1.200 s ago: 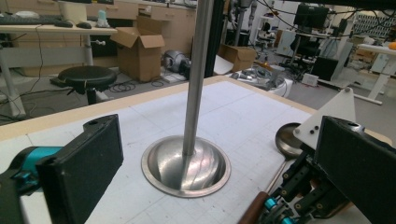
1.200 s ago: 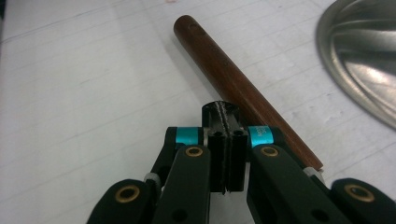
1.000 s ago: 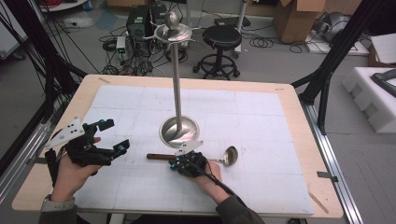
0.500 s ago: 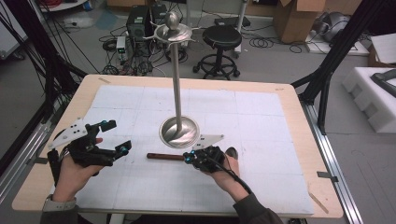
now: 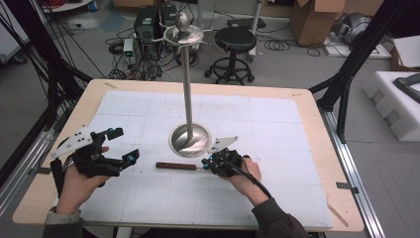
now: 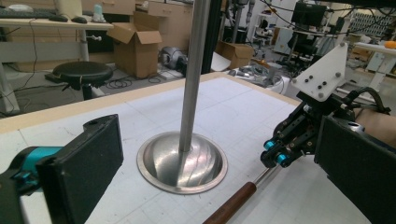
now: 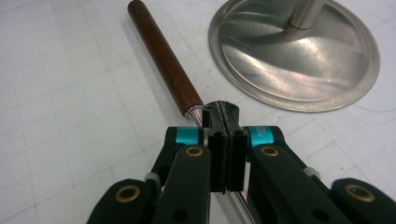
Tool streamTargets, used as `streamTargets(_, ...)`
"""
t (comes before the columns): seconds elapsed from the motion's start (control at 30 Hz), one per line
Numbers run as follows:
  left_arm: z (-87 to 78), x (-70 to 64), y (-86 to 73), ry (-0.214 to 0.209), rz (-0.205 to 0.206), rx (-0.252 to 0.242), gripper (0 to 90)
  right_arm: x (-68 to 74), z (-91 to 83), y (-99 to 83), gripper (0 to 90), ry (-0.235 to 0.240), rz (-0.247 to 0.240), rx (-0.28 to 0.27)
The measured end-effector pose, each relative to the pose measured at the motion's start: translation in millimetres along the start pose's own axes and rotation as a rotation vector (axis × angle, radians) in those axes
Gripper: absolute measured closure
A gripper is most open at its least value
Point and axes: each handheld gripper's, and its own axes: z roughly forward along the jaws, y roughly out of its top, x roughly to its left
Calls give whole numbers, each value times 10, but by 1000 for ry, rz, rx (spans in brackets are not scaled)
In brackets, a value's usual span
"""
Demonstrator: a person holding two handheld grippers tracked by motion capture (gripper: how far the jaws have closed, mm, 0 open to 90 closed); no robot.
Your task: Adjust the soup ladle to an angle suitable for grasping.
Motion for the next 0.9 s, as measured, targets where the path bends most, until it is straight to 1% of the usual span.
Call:
streamTargets(0.07,-2,0,3,-1,4,0,17,-11,13,7,900,-8,-16,23)
streamTargets(0.1,-5,0,5,0,3,-1,17,-38,19,7,900,0,-13,26)
streamTargets(0.17,-4,1,4,1,3,-2,17,-46,19,7,900,3,-16,29)
streamTargets(0.2,-2,2,2,0,3,1,17,-62,21,8,900,12,-27,41)
streamTargets(0.23,4,0,-2,-1,1,3,17,-76,27,12,900,26,-44,52)
streamTargets(0.27,9,-3,-5,-1,0,5,17,-84,25,20,900,29,-64,68)
streamTargets(0.3,12,-3,-6,-2,0,6,17,-95,22,32,900,41,-73,80)
streamTargets(0.4,14,-7,-5,-4,1,5,17,-141,-12,94,897,71,-144,125)
streamTargets(0.43,10,-5,-3,-3,1,4,17,-186,-41,144,891,87,-185,146)
streamTargets(0.47,6,-3,-1,-2,2,4,17,-186,-41,144,891,87,-185,146)
streamTargets(0.5,2,-2,0,-3,0,2,17,-204,-50,157,882,96,-198,148)
streamTargets(0.53,-3,1,1,-1,2,2,17,-232,-63,173,838,115,-194,148)
streamTargets(0.57,-5,3,2,-1,2,1,17,-280,-71,186,772,150,-188,145)
streamTargets(0.6,-9,4,4,1,0,0,17,-302,-75,193,746,156,-189,152)
streamTargets(0.63,-10,3,4,1,-2,-1,17,-337,-79,203,716,155,-209,167)
streamTargets(0.67,-12,7,6,0,1,-2,17,-351,-81,209,669,161,-216,174)
streamTargets(0.7,-13,8,7,1,1,-2,17,-379,-85,223,631,176,-234,191)
streamTargets(0.73,-14,7,7,0,-1,-2,17,-396,-90,233,594,176,-247,193)
streamTargets(0.77,-15,11,7,0,0,-2,17,-406,-100,247,530,181,-250,200)
streamTargets(0.8,-15,13,6,1,-2,-3,17,-422,-103,263,480,196,-254,206)
streamTargets(0.83,-15,16,4,0,-2,-3,17,-436,-110,284,395,219,-250,230)
streamTargets(0.87,-16,19,2,1,-2,-1,17,-442,-116,315,284,236,-271,276)
streamTargets(0.9,-15,20,0,2,-4,-1,17,-442,-116,315,284,236,-271,276)
